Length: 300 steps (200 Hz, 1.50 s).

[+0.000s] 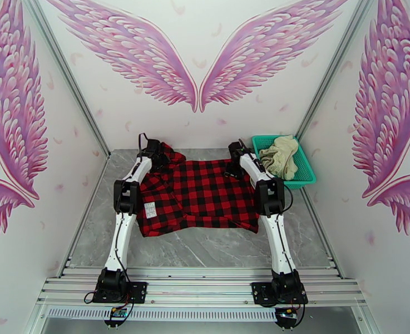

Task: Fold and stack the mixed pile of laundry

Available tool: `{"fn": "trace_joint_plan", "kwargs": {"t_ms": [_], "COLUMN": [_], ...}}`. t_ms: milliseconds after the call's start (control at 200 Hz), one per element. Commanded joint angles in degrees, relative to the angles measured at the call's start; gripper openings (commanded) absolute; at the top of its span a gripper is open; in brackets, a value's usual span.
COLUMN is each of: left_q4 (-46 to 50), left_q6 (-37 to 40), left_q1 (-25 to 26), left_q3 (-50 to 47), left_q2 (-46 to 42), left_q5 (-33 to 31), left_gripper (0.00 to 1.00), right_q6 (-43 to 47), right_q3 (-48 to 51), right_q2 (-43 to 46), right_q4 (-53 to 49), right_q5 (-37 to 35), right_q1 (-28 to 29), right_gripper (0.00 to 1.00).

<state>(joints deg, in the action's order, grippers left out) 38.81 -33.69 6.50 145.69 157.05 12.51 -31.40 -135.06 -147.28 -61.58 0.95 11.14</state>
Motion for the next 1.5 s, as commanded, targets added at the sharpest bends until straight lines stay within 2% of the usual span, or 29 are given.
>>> {"fn": "trace_joint_plan", "kwargs": {"t_ms": [0,110,260,365,455,610,970,1039,1124,1184,1364,1494], "left_q4": [6.29,8.43,8.26,6.94,6.63,4.72,1.73,1.74,-0.60,-2.42,-4.15,-5.58], "left_q6": [6.03,7.52,7.30,8.22,9.94,8.85,4.78,4.64,4.51,4.75,7.96,9.73], "left_q1": [-0.65,-2.65,-8.15,-12.07,-13.17,-12.77,-11.13,-11.10,-10.98,-10.60,-9.33,-8.57], "left_q3": [2.76,-6.98,-28.28,-38.72,-42.00,-41.26,-34.32,-32.96,-33.31,-33.82,-34.44,-38.87], "left_q2": [-7.72,-19.10,-33.98,-39.25,-39.27,-34.50,-22.68,-21.17,-21.42,-22.51,-28.02,-36.27], "left_q5": [0.69,-3.02,-8.44,-7.31,-5.75,-4.52,-10.89,-11.20,-10.09,-8.98,-6.77,-5.53], "left_gripper": [0.41,0.47,0.48,0.48,0.51,0.55,0.52,0.45,0.22,0.14,0.01,0.00], "right_q6": [2.97,3.53,3.59,2.96,2.87,2.31,1.97,2.17,2.18,2.23,2.89,3.23], "right_q3": [4.98,13.89,26.60,34.07,38.64,42.21,46.12,47.10,47.92,48.25,47.94,48.14], "right_q2": [8.01,15.51,24.63,29.24,31.77,34.10,38.14,38.93,39.87,40.49,41.93,42.91], "right_q4": [1.13,4.64,9.12,11.84,13.43,14.19,13.59,13.40,13.18,12.85,12.02,11.81], "right_q5": [3.37,5.11,5.11,5.37,5.54,5.62,5.49,5.48,5.21,4.90,4.03,3.88], "right_q1": [0.64,1.88,3.32,3.76,3.97,4.65,5.91,6.09,6.22,6.34,6.35,6.28], "right_gripper": [0.54,0.56,0.57,0.57,0.57,0.57,0.57,0.57,0.57,0.57,0.57,0.57]}}
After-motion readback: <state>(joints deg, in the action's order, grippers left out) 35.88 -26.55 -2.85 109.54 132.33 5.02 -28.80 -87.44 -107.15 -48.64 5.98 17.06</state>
